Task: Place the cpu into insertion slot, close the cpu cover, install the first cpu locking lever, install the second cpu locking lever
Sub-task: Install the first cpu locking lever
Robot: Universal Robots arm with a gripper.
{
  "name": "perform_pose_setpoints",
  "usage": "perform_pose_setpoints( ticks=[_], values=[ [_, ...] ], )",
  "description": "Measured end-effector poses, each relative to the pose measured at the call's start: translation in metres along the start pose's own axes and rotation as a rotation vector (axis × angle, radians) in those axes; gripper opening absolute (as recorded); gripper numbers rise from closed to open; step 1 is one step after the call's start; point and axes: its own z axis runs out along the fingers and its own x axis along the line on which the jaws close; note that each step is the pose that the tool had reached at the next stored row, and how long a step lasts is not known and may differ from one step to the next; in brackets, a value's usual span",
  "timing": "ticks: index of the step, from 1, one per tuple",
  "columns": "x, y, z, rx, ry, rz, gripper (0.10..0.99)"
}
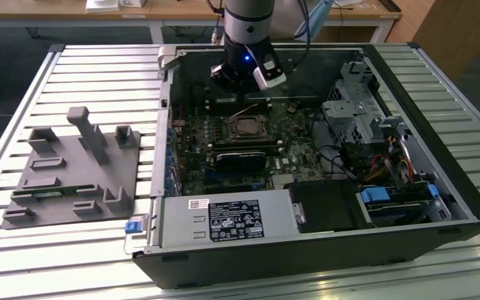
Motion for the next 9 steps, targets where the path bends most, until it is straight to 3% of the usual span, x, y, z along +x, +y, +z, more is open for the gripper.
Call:
perform_pose_setpoints(
  ticks=[9],
  values=[
    [-0.0088,-0.0001,0.0039,0.000,0.0005,-0.005,0.106]
  ],
)
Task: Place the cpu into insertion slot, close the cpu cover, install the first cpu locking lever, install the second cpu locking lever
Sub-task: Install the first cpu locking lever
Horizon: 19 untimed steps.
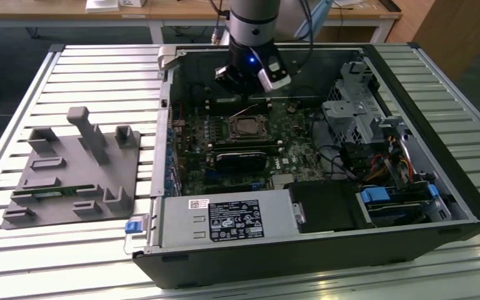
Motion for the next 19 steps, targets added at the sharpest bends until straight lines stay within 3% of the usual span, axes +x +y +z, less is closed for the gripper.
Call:
perform_pose_setpoints(
  ticks=[19],
  values=[
    [-0.0102,0.0016,0.0071,0.000,0.0021,-0.016,0.106]
  ],
)
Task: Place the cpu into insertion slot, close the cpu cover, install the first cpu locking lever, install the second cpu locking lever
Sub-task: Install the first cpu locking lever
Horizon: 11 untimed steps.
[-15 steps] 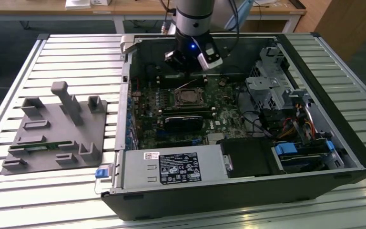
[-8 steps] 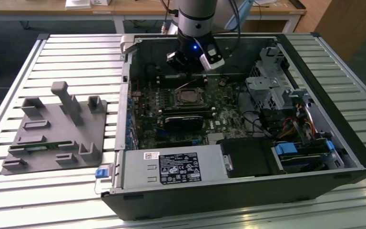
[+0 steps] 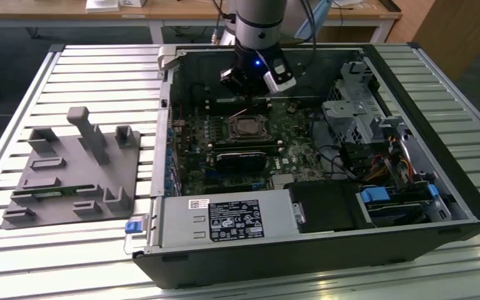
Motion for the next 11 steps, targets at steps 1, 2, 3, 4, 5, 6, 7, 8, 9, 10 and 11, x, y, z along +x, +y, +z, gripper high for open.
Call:
perform_pose_setpoints(
  ticks=[1,2,3,4,5,6,7,8,9,10,11],
  values=[
    [-0.0010,0.0003,0.0003,0.000,0.0001,0.000,0.106],
    [-0.0022,0.0006,0.0006,0.000,0.0001,0.000,0.106],
    [-0.0030,0.0007,0.0010,0.000,0.0001,0.000,0.106],
    [-0.0038,0.0008,0.0013,0.000,0.0001,0.000,0.106],
    [-0.0046,0.0009,0.0016,0.000,0.0001,0.000,0.106],
    [-0.0053,0.0008,0.0021,0.000,0.0001,0.000,0.106],
    [-0.0059,0.0008,0.0026,0.000,0.0001,0.000,0.106],
    [-0.0063,0.0007,0.0033,0.000,0.0001,0.000,0.106],
    [-0.0066,0.0006,0.0042,0.000,0.0001,0.000,0.106],
    [-0.0070,0.0004,0.0055,0.000,0.0001,0.000,0.106],
    [-0.0074,0.0003,0.0067,0.000,0.0001,0.000,0.106]
  ],
)
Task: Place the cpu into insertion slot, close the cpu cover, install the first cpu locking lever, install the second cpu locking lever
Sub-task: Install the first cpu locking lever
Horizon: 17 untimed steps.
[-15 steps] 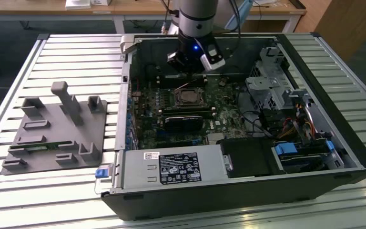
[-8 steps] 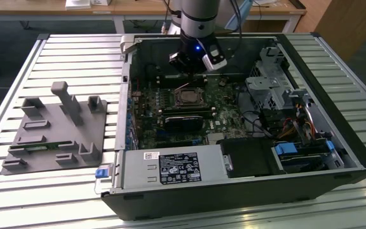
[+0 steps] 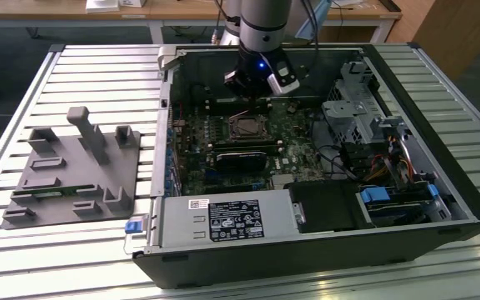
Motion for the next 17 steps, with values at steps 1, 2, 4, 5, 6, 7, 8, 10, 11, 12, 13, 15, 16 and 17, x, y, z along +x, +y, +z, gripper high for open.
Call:
perform_pose_setpoints(
  ticks=[1,2,4,5,6,7,8,10,11,12,13,15,16,17],
  values=[
    [-0.0005,-0.0002,0.0013,0.000,0.0000,0.000,0.106],
    [-0.0011,-0.0003,0.0027,0.000,0.0000,0.000,0.106],
    [-0.0020,-0.0007,0.0056,0.000,0.0000,0.000,0.106],
    [-0.0021,-0.0008,0.0066,0.000,0.0000,0.000,0.106],
    [-0.0022,-0.0009,0.0073,0.001,0.0000,0.000,0.106],
    [-0.0025,-0.0010,0.0082,0.001,0.0002,0.000,0.106],
    [-0.0026,-0.0012,0.0093,0.002,0.0004,0.000,0.106],
    [-0.0031,-0.0015,0.0117,0.002,0.0009,0.000,0.106],
    [-0.0035,-0.0016,0.0126,0.002,0.0012,0.000,0.106],
    [-0.0039,-0.0017,0.0136,0.002,0.0014,0.000,0.106],
    [-0.0041,-0.0018,0.0146,0.002,0.0015,0.000,0.106],
    [-0.0048,-0.0020,0.0165,0.003,0.0020,0.000,0.106],
    [-0.0052,-0.0021,0.0173,0.003,0.0022,0.000,0.106],
    [-0.0054,-0.0021,0.0180,0.003,0.0023,0.000,0.106]
  ],
)
